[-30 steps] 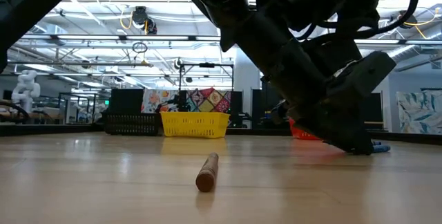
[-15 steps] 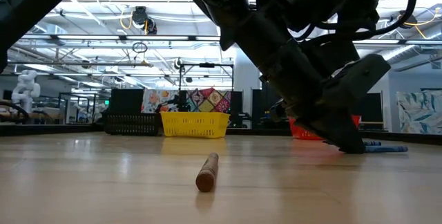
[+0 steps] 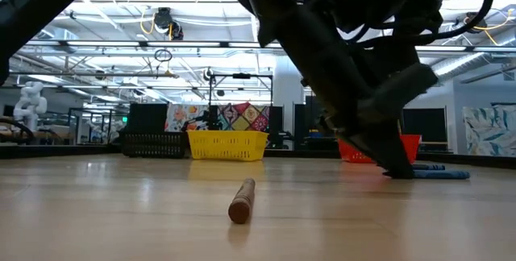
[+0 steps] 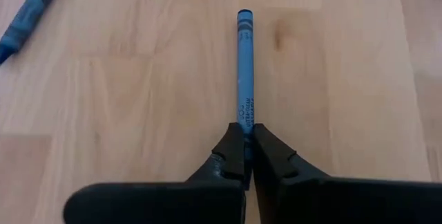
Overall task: Sort crayons
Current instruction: Put the blue crayon into the black bin
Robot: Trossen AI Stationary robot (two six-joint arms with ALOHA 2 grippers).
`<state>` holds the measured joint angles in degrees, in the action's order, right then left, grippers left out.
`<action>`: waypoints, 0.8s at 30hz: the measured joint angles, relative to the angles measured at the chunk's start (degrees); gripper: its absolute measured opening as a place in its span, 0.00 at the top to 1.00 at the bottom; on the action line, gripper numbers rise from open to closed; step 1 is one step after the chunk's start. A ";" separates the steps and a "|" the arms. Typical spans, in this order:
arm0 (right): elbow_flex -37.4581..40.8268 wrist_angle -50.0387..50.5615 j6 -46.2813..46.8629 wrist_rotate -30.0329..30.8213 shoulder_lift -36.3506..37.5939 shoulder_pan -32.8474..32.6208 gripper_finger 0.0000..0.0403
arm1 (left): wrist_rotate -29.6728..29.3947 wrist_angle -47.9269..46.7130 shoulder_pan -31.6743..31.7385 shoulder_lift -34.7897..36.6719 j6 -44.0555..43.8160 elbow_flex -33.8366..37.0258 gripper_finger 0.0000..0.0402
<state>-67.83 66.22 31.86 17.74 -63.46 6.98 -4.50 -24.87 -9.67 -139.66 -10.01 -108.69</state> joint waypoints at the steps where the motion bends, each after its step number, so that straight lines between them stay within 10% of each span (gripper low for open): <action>1: 0.00 0.03 0.01 0.00 0.01 -0.01 1.00 | -0.07 -1.09 -0.01 0.13 0.28 -0.18 1.00; 24: 0.00 0.38 0.01 0.04 0.02 -0.01 1.00 | -10.17 -16.39 -0.29 4.28 3.51 -0.34 1.00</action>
<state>-67.83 66.60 31.87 17.78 -63.44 6.97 -14.67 -41.26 -9.96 -135.38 -6.50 -109.03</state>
